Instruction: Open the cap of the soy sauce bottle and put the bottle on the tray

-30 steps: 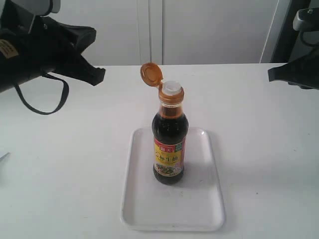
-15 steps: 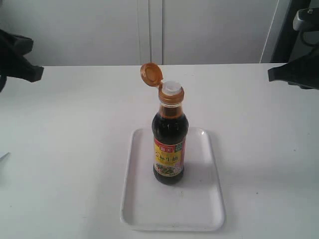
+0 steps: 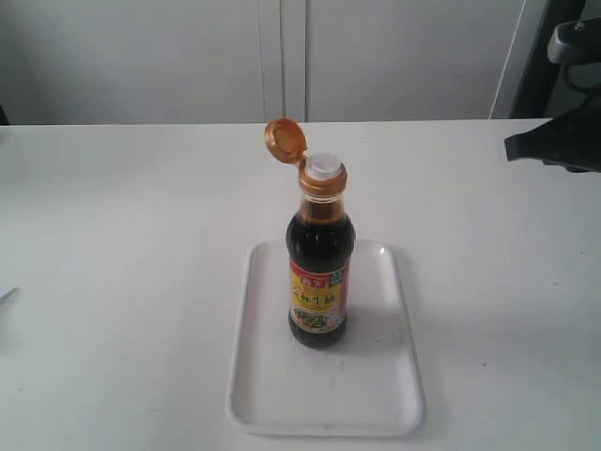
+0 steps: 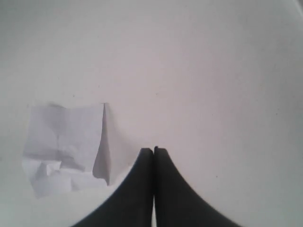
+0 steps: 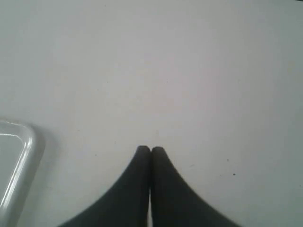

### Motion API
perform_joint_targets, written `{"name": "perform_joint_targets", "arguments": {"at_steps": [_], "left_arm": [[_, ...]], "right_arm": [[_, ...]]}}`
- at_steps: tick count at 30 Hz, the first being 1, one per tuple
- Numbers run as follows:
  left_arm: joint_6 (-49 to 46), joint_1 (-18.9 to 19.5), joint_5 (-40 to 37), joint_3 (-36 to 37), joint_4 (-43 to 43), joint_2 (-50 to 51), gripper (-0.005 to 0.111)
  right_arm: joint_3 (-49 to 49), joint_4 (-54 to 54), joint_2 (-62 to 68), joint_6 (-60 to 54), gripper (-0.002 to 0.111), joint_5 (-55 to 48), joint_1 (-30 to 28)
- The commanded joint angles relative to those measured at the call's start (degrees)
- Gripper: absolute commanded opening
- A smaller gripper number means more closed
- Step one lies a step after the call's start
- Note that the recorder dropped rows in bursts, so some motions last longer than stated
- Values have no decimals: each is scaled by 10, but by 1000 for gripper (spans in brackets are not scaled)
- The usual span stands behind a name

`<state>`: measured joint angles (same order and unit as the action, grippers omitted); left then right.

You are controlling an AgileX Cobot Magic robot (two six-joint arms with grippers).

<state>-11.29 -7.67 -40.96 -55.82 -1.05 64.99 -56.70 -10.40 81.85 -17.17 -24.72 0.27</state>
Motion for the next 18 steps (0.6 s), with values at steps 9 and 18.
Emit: {"name": "perform_joint_targets", "arguments": {"at_steps": [9, 18], "left_arm": [[118, 42, -41, 30, -110, -113, 0], [146, 42, 67, 116, -110, -218, 0]], "right_arm": [[-12, 107, -12, 37, 0, -211, -3], [5, 98, -117, 43, 0, -196, -3]]}}
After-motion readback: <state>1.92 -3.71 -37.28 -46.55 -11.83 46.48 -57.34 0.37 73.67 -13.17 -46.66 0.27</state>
